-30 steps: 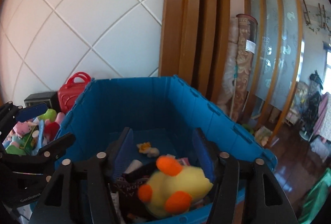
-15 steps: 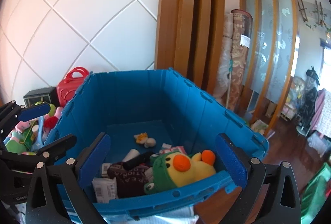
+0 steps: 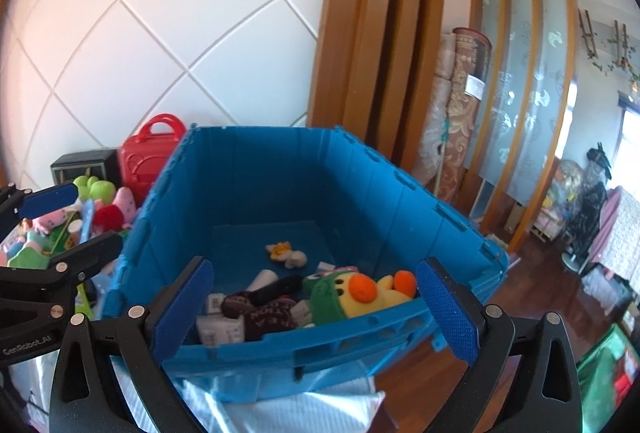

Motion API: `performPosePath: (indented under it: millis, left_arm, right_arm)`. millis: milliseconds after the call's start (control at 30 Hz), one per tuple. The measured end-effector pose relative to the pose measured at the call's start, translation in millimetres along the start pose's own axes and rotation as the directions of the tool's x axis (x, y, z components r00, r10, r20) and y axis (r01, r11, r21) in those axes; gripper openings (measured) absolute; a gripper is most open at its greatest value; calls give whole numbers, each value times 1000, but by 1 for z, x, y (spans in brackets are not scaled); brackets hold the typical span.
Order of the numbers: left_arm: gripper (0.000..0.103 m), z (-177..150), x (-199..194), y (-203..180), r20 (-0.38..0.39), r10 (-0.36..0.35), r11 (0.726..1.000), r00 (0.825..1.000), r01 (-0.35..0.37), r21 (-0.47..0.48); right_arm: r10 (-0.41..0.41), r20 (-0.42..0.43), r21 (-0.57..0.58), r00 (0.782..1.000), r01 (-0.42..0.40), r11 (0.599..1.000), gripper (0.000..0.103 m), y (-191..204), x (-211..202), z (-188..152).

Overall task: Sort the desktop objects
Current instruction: 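Open the right gripper to release the duck plush in the crate, then withdraw both grippers from the crate and move toward the pile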

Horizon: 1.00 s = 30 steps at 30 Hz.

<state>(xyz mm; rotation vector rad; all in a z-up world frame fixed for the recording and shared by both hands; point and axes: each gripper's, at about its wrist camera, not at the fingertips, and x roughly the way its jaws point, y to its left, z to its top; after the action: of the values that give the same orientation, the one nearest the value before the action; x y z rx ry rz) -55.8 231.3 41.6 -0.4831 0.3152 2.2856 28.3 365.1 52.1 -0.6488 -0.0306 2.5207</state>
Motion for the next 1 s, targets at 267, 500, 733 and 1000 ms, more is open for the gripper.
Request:
performPosePath:
  millis: [267, 500, 733, 1000]
  left_arm:
    - [79, -26, -36, 59, 12, 106, 990, 994, -104, -98]
    - [81, -53, -67, 123, -5, 266, 942, 964, -261, -212]
    - [81, -96, -95, 193, -79, 410, 856, 908, -414, -310]
    - [81, -153, -125, 255, -206, 513, 744, 833, -552, -378]
  right_arm:
    - [89, 27, -66, 996, -87, 994, 103, 60, -11, 9]
    - [194, 44, -143, 980, -186, 972, 103, 123, -14, 16]
    - [310, 25, -223, 950, -298, 928, 103, 193, -7, 21]
    - [410, -60, -291, 910, -408, 865, 103, 268, 10, 9]
